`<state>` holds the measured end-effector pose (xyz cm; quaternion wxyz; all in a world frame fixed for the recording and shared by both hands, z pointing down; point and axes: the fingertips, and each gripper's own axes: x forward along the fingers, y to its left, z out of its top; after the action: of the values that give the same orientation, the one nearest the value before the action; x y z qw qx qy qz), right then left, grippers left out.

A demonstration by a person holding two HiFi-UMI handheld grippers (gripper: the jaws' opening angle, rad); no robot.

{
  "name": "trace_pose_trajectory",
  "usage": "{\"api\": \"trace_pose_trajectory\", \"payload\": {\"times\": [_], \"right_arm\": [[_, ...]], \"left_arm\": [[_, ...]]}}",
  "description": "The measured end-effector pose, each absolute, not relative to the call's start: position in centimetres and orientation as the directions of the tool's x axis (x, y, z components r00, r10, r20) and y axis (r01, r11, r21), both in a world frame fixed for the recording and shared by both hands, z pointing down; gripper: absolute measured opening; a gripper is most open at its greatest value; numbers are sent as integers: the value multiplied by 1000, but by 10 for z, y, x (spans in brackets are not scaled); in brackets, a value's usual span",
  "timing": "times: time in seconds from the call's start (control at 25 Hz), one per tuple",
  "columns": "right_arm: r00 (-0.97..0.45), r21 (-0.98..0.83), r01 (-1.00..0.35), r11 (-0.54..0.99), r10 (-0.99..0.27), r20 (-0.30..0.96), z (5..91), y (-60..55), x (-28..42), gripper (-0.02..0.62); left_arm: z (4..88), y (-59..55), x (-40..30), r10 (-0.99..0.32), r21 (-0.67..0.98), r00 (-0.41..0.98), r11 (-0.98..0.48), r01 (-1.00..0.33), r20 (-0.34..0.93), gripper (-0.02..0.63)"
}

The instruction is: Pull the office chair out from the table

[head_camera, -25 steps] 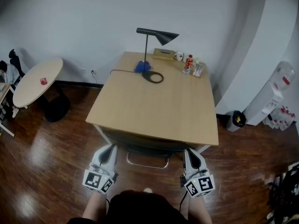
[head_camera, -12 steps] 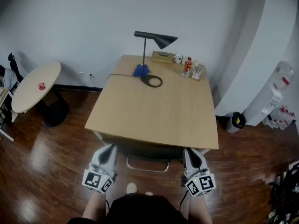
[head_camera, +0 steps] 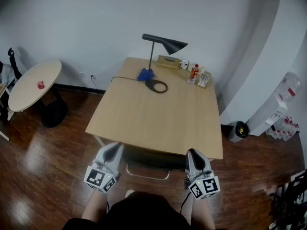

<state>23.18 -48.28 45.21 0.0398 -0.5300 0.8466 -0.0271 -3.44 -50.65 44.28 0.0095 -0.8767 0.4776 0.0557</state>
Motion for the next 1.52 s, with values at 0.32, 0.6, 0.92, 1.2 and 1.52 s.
{"api": "trace_pose_trajectory", "payload": {"times": [0.32, 0.6, 0.92, 1.2, 1.52], "right_arm": [[-636, 22, -763, 646, -755, 159, 484, -483, 190, 202], [-681, 203, -521, 829, -547, 486, 542, -475, 159, 327], [-558, 228, -284, 931, -354, 751, 588, -457, 148, 338], [-352, 305, -173, 936, -348, 869, 632, -464, 162, 268], [-285, 303, -133, 943, -330, 900, 648, -466, 169, 209]], "left_arm": [[478, -496, 13, -567, -184, 809, -821, -540, 157, 143], [544, -488, 34, -321, -341, 784, -928, -149, 531, 304], [598, -485, 27, -266, -387, 615, -919, 70, 742, 313], [624, -491, 24, -261, -393, 536, -908, 145, 803, 300], [641, -492, 21, -259, -394, 458, -890, 229, 850, 150]]}}
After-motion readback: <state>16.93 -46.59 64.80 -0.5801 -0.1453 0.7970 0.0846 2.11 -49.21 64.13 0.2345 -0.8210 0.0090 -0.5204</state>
